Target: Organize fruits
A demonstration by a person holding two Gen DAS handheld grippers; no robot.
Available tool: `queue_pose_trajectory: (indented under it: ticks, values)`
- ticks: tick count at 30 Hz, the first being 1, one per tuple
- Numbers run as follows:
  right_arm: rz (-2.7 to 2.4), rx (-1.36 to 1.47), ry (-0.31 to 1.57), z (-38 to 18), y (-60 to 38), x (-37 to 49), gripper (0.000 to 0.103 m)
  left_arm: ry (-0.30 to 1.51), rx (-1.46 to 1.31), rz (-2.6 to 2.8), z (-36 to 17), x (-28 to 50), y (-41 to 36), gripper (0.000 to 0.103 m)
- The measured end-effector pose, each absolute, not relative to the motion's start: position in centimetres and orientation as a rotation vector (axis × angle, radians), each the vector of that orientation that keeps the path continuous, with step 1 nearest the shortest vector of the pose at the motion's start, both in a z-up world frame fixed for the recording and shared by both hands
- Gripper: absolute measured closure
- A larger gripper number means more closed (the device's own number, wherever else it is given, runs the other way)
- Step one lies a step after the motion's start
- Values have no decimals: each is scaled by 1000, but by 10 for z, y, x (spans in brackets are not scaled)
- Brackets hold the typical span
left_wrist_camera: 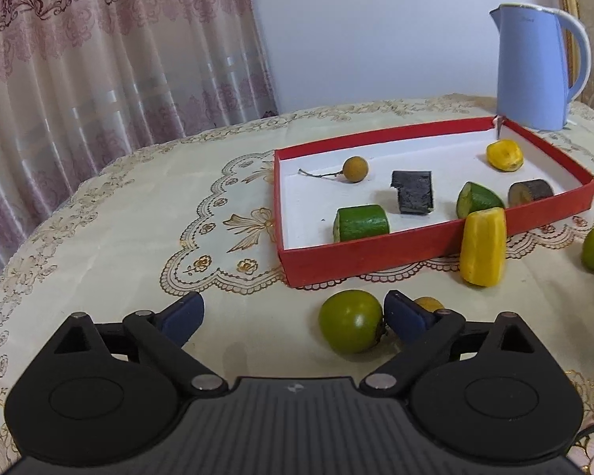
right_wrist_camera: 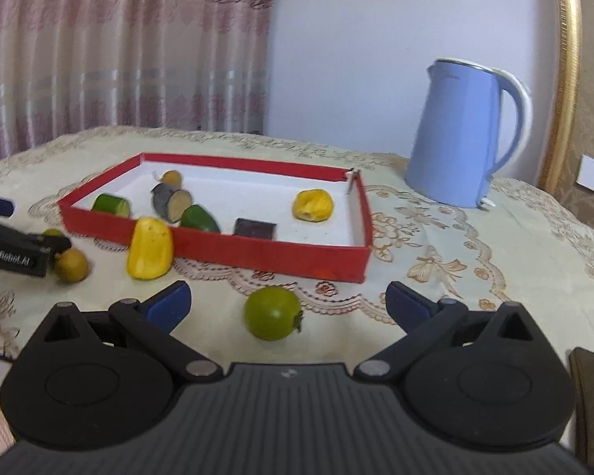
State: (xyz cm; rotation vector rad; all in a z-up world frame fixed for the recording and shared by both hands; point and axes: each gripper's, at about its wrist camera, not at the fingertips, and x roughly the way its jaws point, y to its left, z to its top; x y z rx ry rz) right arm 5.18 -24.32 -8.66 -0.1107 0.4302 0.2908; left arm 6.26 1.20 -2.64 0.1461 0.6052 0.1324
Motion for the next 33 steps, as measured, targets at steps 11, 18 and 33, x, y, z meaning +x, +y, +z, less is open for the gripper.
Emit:
queue_pose_trajectory:
  ticks: [11,18,33]
  values:
    - [338,-136,493,-86,-238,67,17,657,-68,11,-33,69,43,5]
    - [345,-141,507,-91,-235,73,21,644,-54,13,-32,67,39,6]
    - [354,-116,518,-92,-238,75,23,642,6,-48,-35,65,23,70]
